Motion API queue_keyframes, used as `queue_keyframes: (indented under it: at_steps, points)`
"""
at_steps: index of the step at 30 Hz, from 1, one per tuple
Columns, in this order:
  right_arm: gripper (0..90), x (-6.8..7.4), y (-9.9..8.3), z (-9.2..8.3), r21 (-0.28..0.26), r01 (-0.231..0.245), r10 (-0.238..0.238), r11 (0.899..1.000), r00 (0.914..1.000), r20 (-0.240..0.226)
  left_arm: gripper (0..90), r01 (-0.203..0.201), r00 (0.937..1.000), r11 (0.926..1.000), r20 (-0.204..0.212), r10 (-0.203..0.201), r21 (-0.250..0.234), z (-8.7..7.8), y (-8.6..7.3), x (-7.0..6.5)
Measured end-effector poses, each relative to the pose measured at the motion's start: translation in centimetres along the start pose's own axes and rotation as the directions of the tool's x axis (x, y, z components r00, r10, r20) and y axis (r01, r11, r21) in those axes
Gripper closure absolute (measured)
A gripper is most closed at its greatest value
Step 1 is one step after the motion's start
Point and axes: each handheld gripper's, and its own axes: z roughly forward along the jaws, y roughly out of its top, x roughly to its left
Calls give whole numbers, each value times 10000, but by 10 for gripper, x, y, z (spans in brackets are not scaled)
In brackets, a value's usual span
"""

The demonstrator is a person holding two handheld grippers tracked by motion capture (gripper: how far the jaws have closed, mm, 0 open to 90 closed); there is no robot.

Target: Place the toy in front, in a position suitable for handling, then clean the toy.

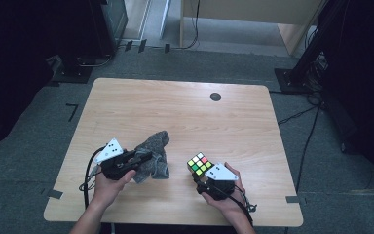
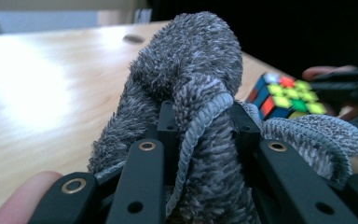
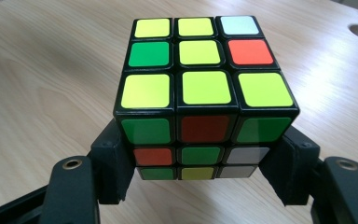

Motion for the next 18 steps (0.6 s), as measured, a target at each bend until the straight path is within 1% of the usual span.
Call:
queue_keyframes:
  at_steps: [1,2,4,5,6,9,10,12,16,18]
  points:
    - [343,2,2,0,-116,-125,122,9999,9995,-288,723,-54,10000,10000,65,54,-38,-1,1,-1]
    - [343,2,2,0,-116,-125,122,9999,9995,-288,723,-107,9998,9999,160,107,-39,-1,2,-2]
    - [343,4,4,0,-225,-163,153,9996,9989,-441,722,-66,9994,10000,352,66,-6,-1,3,-4]
    - [343,6,5,0,-242,-81,71,9997,9990,-438,721,-40,9990,10000,438,38,25,0,3,-5]
    - [343,8,6,0,-315,99,-116,9995,9986,-514,721,-84,9987,9999,501,80,79,1,4,-7]
    - [343,10,6,0,-353,182,-204,9992,9978,-637,722,-217,9978,9994,628,200,266,5,5,-11]
    - [343,11,7,0,-425,241,-271,9988,9972,-703,724,-319,9972,9987,687,292,387,7,6,-13]
    - [343,16,9,0,-470,235,-276,9986,9958,-868,731,-567,9967,9968,605,533,571,10,6,-17]
    - [343,20,11,1,-524,414,-464,9978,9942,-975,730,-563,9955,9957,805,504,729,16,8,-22]
    - [343,25,11,4,-448,650,-692,9969,9926,-999,730,-648,9937,9950,963,573,763,18,8,-27]
